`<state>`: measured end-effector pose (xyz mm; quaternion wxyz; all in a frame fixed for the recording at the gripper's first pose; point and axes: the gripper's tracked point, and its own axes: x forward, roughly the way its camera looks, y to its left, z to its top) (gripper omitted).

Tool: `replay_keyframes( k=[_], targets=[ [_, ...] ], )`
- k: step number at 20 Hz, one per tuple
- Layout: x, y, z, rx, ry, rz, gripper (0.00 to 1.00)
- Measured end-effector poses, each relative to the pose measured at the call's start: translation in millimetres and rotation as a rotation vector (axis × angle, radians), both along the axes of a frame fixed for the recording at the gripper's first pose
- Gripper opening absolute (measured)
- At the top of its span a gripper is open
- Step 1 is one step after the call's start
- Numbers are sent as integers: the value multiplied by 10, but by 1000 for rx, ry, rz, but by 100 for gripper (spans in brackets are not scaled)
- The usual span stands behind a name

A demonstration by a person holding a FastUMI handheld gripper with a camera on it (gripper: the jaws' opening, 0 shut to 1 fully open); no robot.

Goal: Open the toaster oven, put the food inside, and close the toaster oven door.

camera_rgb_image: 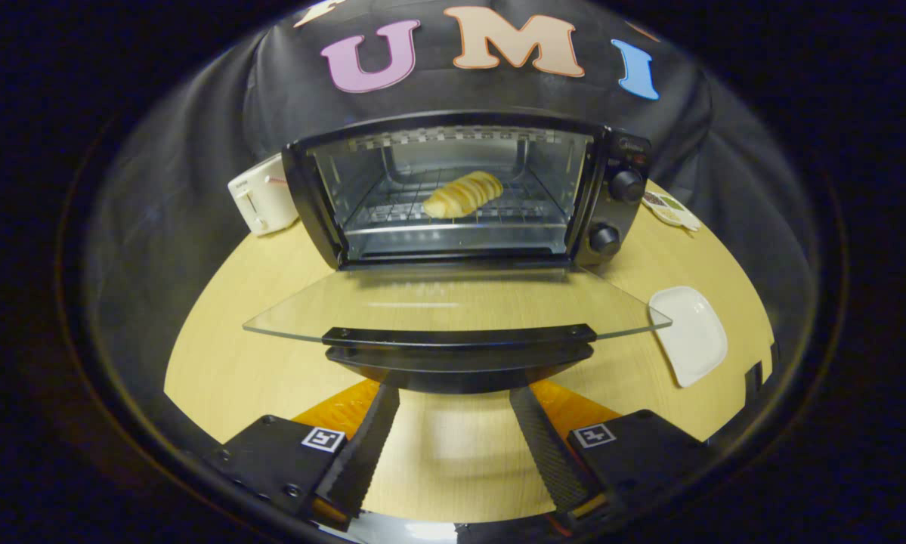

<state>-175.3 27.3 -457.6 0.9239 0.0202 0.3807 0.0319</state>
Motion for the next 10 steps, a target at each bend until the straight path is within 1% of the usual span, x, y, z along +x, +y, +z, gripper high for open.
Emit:
replay_keyframes(
  k=[1, 3, 10],
  targets=[
    [114, -19, 56, 6, -12, -3, 94],
    [216, -13, 152, 15, -33, -9, 93],
    [497, -16, 471, 62, -103, -49, 93]
  ],
)
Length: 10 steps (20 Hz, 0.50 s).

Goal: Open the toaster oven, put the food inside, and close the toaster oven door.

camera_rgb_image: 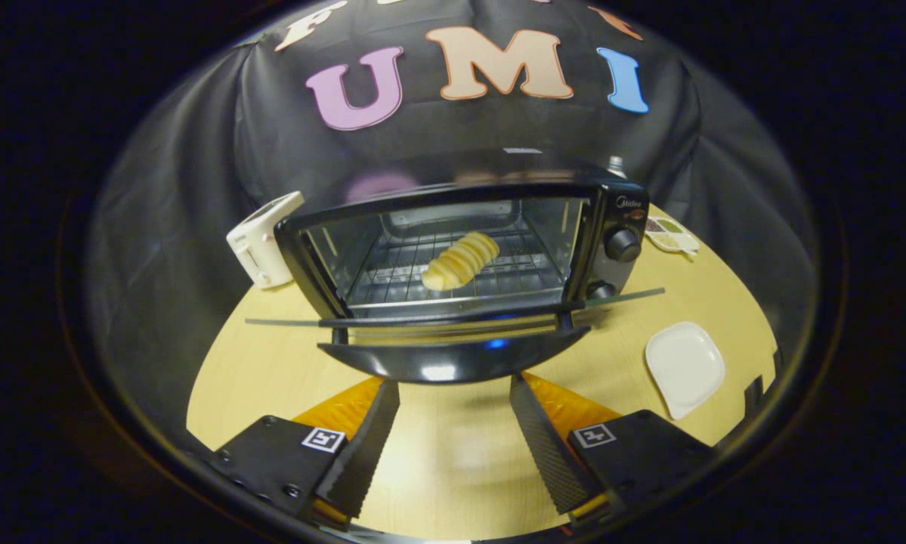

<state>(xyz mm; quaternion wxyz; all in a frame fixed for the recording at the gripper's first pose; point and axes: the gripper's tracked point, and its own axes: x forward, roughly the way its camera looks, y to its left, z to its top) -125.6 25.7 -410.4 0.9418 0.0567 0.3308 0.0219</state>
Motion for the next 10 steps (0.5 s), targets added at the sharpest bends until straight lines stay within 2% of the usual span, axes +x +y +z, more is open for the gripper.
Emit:
replay_keyframes(
  k=[10],
  targets=[
    [381, 156, 415, 29, -88, 0, 93]
  ],
)
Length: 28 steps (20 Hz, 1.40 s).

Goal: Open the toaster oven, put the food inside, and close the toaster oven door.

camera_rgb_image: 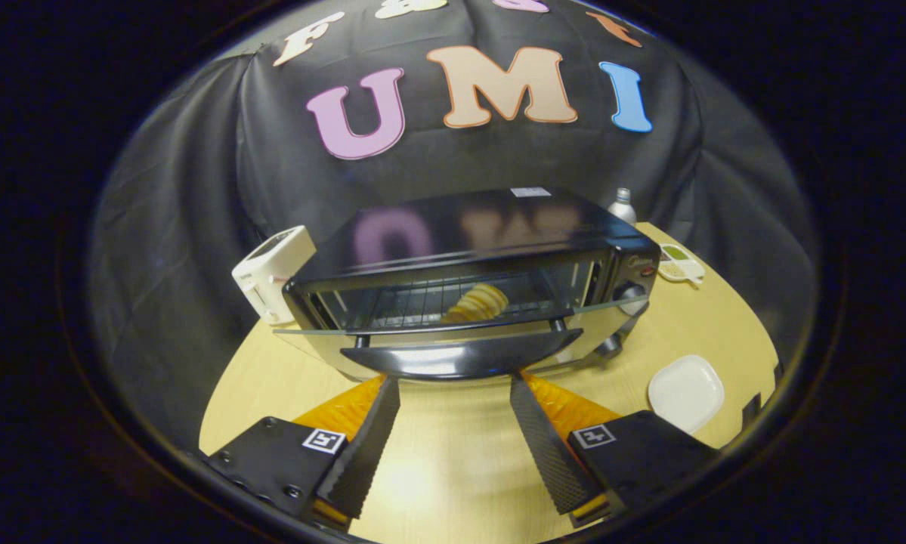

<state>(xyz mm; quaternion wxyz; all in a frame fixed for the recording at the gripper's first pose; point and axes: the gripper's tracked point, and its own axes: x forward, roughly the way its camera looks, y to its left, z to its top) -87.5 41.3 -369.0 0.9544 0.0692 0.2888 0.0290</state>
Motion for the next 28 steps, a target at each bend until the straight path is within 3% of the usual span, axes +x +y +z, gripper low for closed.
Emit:
replay_keyframes(
  k=[12, 23, 28],
  targets=[
    [164, -96, 372, -11, -79, -5, 93],
    [607, -167, 2613, -35, -502, -17, 93],
    [668, -265, 3247, -36, -602, -21, 93]
  ],
)
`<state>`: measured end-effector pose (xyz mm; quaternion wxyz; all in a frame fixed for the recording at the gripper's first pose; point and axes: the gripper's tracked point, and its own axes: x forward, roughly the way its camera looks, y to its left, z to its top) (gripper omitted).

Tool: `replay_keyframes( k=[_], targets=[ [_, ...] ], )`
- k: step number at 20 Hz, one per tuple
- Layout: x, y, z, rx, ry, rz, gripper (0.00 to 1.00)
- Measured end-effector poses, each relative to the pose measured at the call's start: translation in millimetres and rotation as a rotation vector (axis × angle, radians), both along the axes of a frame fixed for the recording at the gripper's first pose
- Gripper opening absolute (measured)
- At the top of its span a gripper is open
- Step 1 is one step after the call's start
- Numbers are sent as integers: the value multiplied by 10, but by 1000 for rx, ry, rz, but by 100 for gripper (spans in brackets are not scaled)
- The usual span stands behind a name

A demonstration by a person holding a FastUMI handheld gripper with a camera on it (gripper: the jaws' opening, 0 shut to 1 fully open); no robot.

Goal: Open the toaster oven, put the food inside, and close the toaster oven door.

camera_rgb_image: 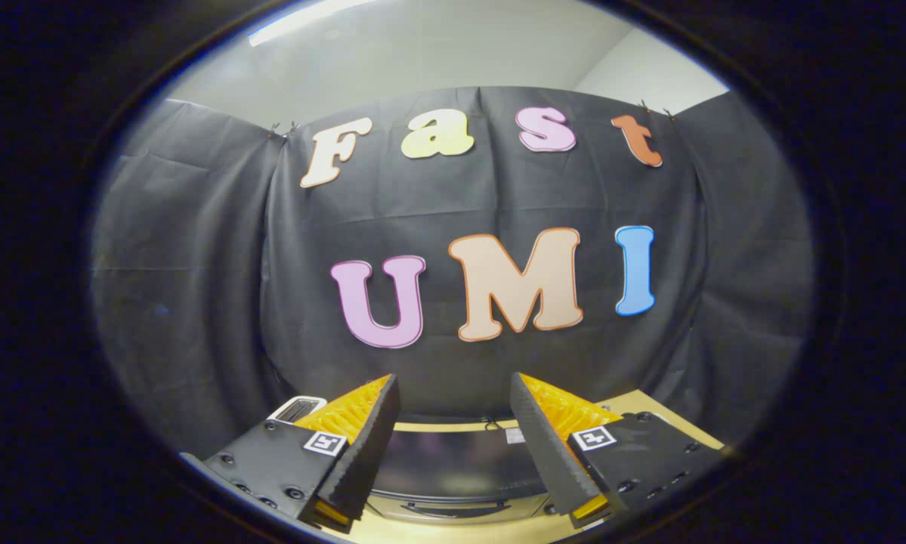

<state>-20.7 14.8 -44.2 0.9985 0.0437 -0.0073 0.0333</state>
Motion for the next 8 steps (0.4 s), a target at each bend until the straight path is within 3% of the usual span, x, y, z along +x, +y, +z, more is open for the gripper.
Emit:
replay_keyframes(
  k=[8],
  targets=[
    [21, -215, 269, 6, -60, -14, 92]
  ],
)
